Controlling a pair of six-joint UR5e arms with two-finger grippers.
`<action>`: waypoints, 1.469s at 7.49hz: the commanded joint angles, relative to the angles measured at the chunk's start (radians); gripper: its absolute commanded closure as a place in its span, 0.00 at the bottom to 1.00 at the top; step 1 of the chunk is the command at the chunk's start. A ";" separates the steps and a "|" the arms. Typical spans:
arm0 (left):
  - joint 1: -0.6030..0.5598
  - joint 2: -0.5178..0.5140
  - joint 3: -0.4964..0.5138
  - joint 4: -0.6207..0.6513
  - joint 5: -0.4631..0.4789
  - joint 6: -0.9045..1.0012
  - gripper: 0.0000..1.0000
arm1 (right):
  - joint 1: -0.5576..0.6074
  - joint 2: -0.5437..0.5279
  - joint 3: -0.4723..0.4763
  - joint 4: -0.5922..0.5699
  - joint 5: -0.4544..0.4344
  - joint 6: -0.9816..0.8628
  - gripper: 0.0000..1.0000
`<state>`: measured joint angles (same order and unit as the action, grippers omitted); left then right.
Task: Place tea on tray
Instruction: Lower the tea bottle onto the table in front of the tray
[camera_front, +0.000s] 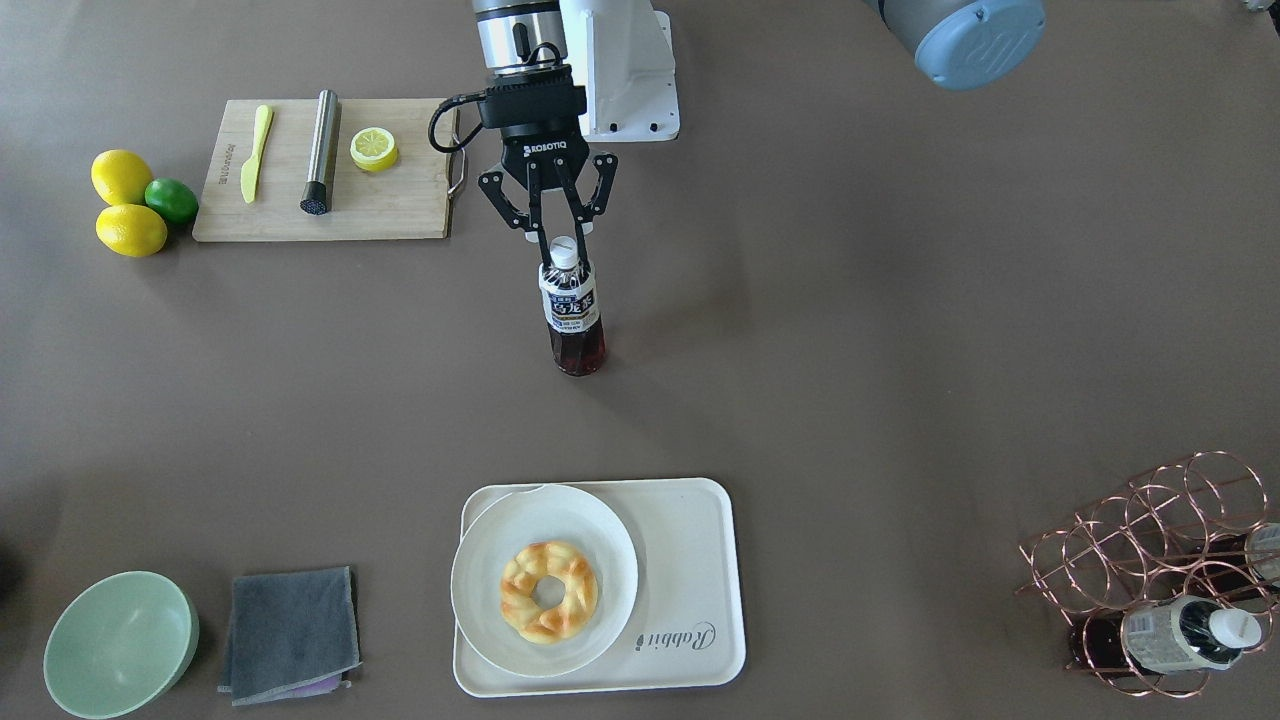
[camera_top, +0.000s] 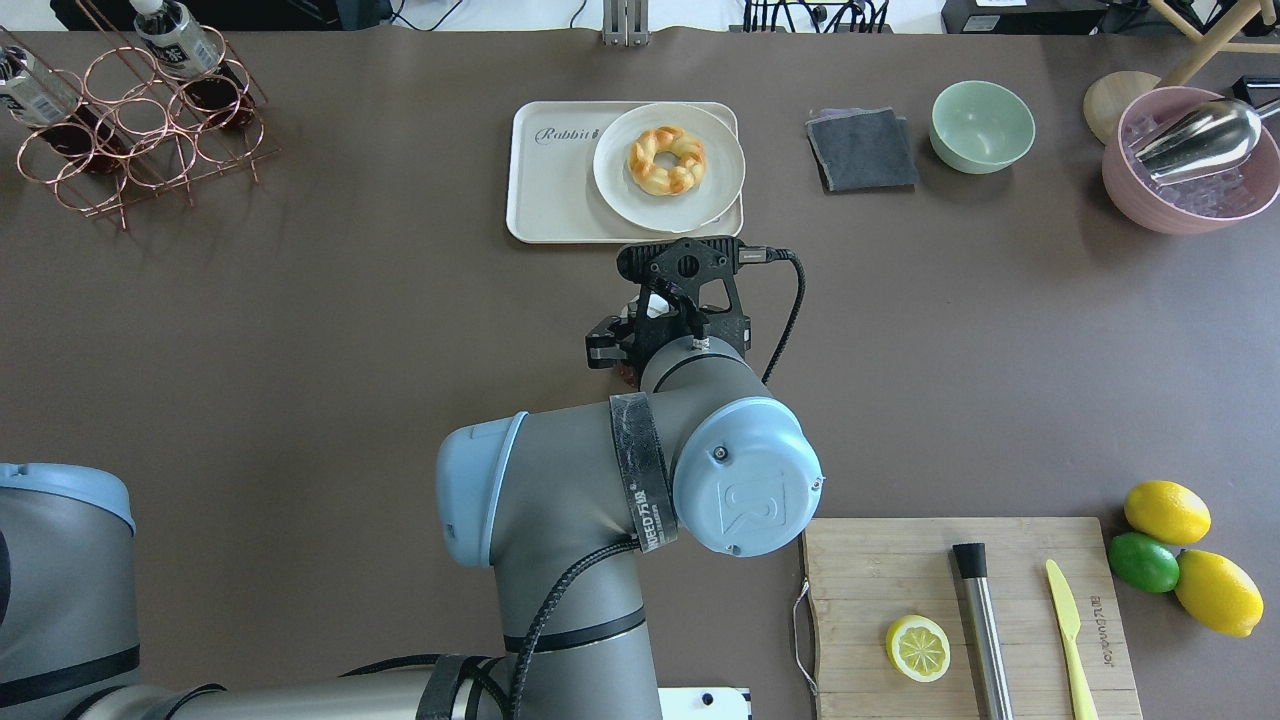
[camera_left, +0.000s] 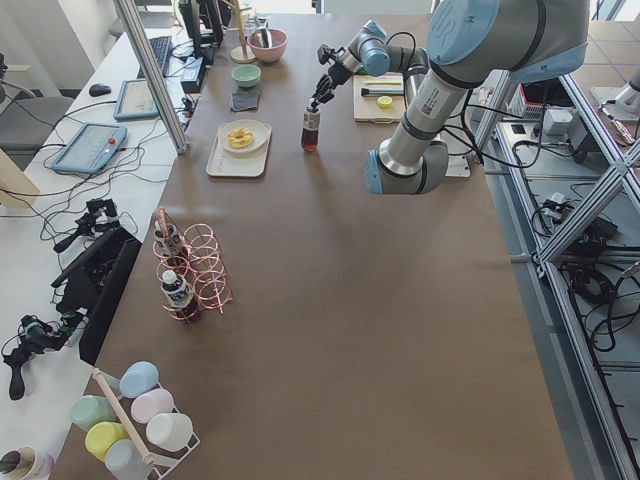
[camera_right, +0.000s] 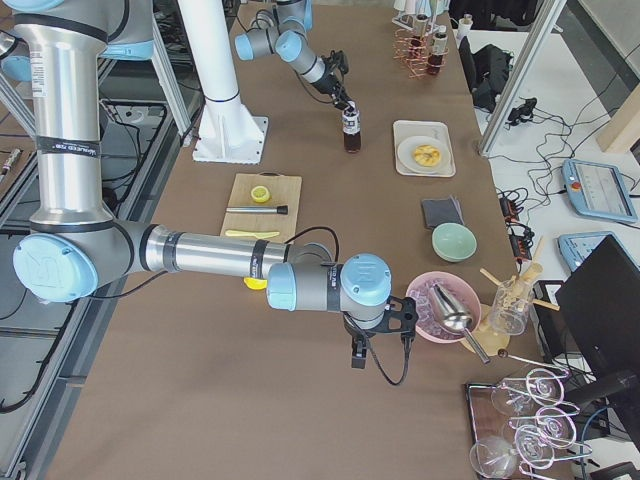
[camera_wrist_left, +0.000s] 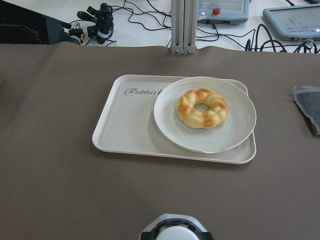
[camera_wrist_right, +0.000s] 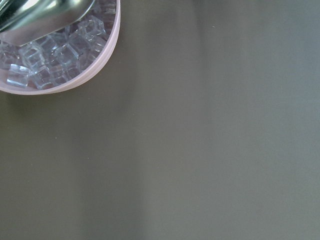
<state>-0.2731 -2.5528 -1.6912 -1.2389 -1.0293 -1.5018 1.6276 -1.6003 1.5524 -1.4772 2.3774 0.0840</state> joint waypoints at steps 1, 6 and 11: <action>0.000 0.008 0.001 -0.001 0.000 0.000 1.00 | 0.000 -0.001 0.000 0.000 0.000 0.000 0.00; 0.000 0.036 0.002 -0.062 0.002 0.000 0.03 | 0.000 0.000 0.000 -0.002 0.006 0.002 0.00; -0.004 0.034 -0.039 -0.063 -0.005 0.009 0.03 | 0.000 0.006 0.002 0.000 0.014 0.000 0.00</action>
<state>-0.2748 -2.5174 -1.6961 -1.3021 -1.0293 -1.5000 1.6276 -1.5952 1.5535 -1.4782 2.3848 0.0859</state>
